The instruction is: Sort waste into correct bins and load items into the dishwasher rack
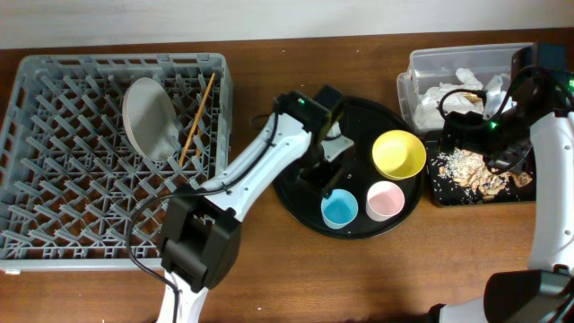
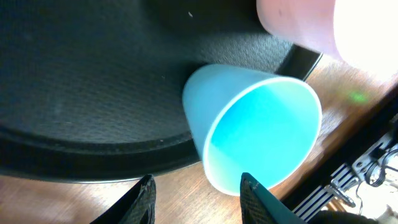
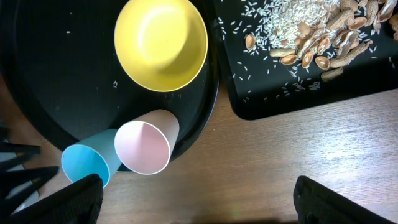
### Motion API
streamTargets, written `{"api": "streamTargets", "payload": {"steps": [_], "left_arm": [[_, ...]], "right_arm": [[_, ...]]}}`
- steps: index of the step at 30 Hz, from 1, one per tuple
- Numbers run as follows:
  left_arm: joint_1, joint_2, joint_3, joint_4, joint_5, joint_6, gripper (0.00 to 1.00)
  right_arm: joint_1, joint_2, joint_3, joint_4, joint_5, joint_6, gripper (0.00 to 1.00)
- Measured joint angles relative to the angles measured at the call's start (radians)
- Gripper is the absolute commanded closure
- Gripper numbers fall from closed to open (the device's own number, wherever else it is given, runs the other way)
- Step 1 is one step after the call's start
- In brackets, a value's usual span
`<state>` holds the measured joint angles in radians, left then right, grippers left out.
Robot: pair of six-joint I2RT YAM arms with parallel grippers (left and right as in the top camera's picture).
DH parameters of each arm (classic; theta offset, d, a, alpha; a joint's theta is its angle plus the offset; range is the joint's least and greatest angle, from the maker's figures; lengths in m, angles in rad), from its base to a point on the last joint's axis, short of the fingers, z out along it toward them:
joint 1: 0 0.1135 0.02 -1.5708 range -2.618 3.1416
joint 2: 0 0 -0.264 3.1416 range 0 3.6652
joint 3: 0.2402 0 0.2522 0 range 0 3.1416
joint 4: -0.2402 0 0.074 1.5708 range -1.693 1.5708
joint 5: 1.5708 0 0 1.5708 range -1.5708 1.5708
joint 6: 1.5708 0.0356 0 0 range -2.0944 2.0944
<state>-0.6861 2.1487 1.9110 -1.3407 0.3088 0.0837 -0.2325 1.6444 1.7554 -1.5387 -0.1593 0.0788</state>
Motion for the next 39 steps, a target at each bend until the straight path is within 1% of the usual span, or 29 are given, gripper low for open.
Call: {"api": "streamTargets", "payload": {"steps": [3, 7, 9, 10, 11, 13, 15, 21, 23, 25, 28, 32, 33, 34, 35, 36, 39], "left_arm": [[-0.027, 0.000, -0.019, 0.006, -0.020, 0.000, 0.57], [-0.032, 0.000, -0.034, 0.068, -0.123, -0.055, 0.59], [-0.036, 0.000, -0.058, 0.095, -0.147, -0.074, 0.59], [-0.039, 0.000, -0.068, 0.097, -0.153, -0.078, 0.65], [-0.041, 0.000, -0.077, 0.097, -0.160, -0.081, 0.77], [-0.042, 0.000, -0.077, 0.102, -0.164, -0.091, 0.83], [-0.044, 0.000, -0.077, 0.105, -0.168, -0.093, 0.99], [-0.044, 0.000, -0.073, 0.093, -0.176, -0.100, 0.99], [-0.020, 0.000, -0.050, 0.059, -0.229, -0.100, 0.99], [0.030, 0.000, -0.015, 0.060, -0.289, -0.100, 1.00], [0.077, 0.000, -0.002, 0.081, -0.325, -0.100, 0.98], [0.078, 0.000, -0.002, 0.108, -0.327, -0.100, 0.98], [0.078, 0.000, -0.002, 0.108, -0.327, -0.100, 0.92], [0.078, 0.000, -0.002, 0.108, -0.328, -0.100, 0.76], [0.078, 0.000, -0.002, 0.108, -0.327, -0.103, 0.68], [0.078, 0.000, -0.002, 0.108, -0.327, -0.101, 0.56], [0.078, 0.000, -0.002, 0.113, -0.327, -0.103, 0.53]], "right_arm": [[0.000, 0.000, 0.000, 0.000, 0.000, 0.000, 0.02], [0.000, 0.000, 0.000, 0.000, 0.000, 0.001, 0.02], [0.000, 0.000, 0.000, 0.000, 0.000, 0.000, 0.01], [0.000, 0.000, 0.000, 0.000, 0.000, 0.001, 0.02], [0.000, 0.000, 0.000, 0.000, 0.000, 0.000, 0.02], [0.000, 0.000, 0.000, 0.000, 0.000, 0.000, 0.01], [0.000, 0.000, 0.000, 0.000, 0.000, 0.000, 0.02], [0.000, 0.000, 0.000, 0.000, 0.000, 0.000, 0.02], [0.000, 0.000, 0.000, 0.000, 0.000, 0.000, 0.02], [0.000, 0.000, 0.000, 0.003, 0.000, 0.000, 0.02], [0.000, 0.000, 0.000, 0.003, 0.000, 0.001, 0.01], [0.000, 0.000, 0.000, 0.003, 0.000, 0.001, 0.01], [0.000, 0.000, 0.000, 0.003, 0.000, 0.001, 0.02], [0.000, 0.000, 0.000, 0.003, 0.000, 0.001, 0.01], [0.000, 0.000, 0.000, 0.003, 0.000, 0.000, 0.02], [0.000, 0.000, 0.000, 0.003, 0.000, 0.000, 0.01], [0.000, 0.000, 0.000, 0.003, 0.000, 0.000, 0.01]]}}
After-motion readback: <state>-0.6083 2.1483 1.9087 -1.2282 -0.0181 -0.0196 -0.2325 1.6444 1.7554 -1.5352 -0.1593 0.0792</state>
